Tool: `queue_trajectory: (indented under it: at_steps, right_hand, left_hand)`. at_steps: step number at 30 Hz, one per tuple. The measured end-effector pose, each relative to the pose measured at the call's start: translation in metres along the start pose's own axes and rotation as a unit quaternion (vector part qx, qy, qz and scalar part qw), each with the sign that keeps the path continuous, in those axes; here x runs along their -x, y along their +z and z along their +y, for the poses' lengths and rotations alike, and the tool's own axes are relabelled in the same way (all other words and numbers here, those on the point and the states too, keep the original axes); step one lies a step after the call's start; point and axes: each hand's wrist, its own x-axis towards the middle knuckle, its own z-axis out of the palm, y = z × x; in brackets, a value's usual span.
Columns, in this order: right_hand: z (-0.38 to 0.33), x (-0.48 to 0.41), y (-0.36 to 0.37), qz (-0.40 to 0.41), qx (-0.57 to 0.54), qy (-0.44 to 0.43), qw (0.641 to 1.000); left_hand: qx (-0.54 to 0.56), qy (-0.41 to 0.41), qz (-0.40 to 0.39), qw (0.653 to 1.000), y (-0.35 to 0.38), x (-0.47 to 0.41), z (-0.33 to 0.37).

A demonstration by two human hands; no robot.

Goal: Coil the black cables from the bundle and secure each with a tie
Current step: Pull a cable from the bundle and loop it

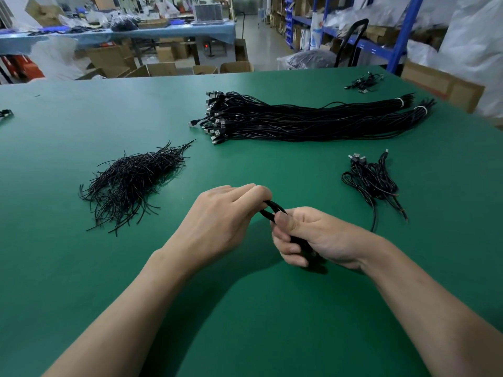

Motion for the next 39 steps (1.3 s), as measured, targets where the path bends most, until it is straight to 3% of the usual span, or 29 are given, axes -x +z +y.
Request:
queue_trajectory:
  at_steps: [7, 9, 11, 13, 15, 17, 19, 23, 26, 30, 32, 35, 39]
  right_hand:
    - [0.0, 0.0, -0.001, 0.032, 0.03, -0.017, 0.999]
    - [0.0, -0.001, 0.0, 0.085, 0.125, -0.019, 0.988]
    - [0.0, -0.002, 0.0, 0.155, 0.345, -0.02, 0.925]
    - [0.0, -0.005, 0.001, 0.194, 0.551, 0.006, 0.812]
    - [0.001, -0.01, 0.006, 0.214, 0.646, -0.001, 0.733]
    - [0.002, -0.013, 0.011, 0.213, 0.687, -0.008, 0.694]
    - [0.003, -0.014, 0.014, 0.21, 0.701, -0.009, 0.682]
    - [0.001, -0.011, 0.013, 0.194, 0.667, -0.016, 0.719]
    - [-0.002, -0.005, 0.008, 0.155, 0.583, 0.011, 0.797]
    - [-0.001, 0.002, -0.002, 0.111, 0.383, 0.005, 0.917]
    - [-0.002, 0.003, -0.005, 0.108, 0.28, -0.006, 0.954]
    - [0.0, 0.002, -0.006, 0.114, 0.248, -0.005, 0.962]
    - [0.002, 0.0, -0.006, 0.142, 0.376, -0.029, 0.915]
  left_hand:
    - [-0.032, -0.005, 0.002, 0.999, 0.001, -0.001, -0.001]
    - [-0.054, -0.011, -0.035, 0.998, -0.002, -0.002, -0.005]
    - [-0.052, -0.016, -0.113, 0.992, -0.006, -0.001, -0.008]
    - [-0.053, -0.024, -0.18, 0.982, -0.009, -0.001, -0.007]
    - [-0.04, -0.041, -0.217, 0.974, -0.007, -0.002, -0.002]
    - [-0.007, -0.081, -0.25, 0.965, -0.001, -0.005, 0.0]
    - [0.054, -0.135, -0.288, 0.947, 0.005, -0.005, -0.003]
    - [0.11, -0.14, -0.289, 0.941, 0.007, 0.0, -0.005]
    - [0.079, -0.121, -0.27, 0.952, 0.008, 0.002, -0.007]
    - [0.085, -0.107, -0.218, 0.966, 0.012, 0.004, -0.007]
    - [0.083, -0.099, -0.178, 0.976, 0.014, 0.003, -0.007]
    - [0.06, -0.084, -0.155, 0.982, 0.015, 0.004, -0.008]
    - [0.066, -0.106, -0.175, 0.977, 0.017, 0.005, -0.009]
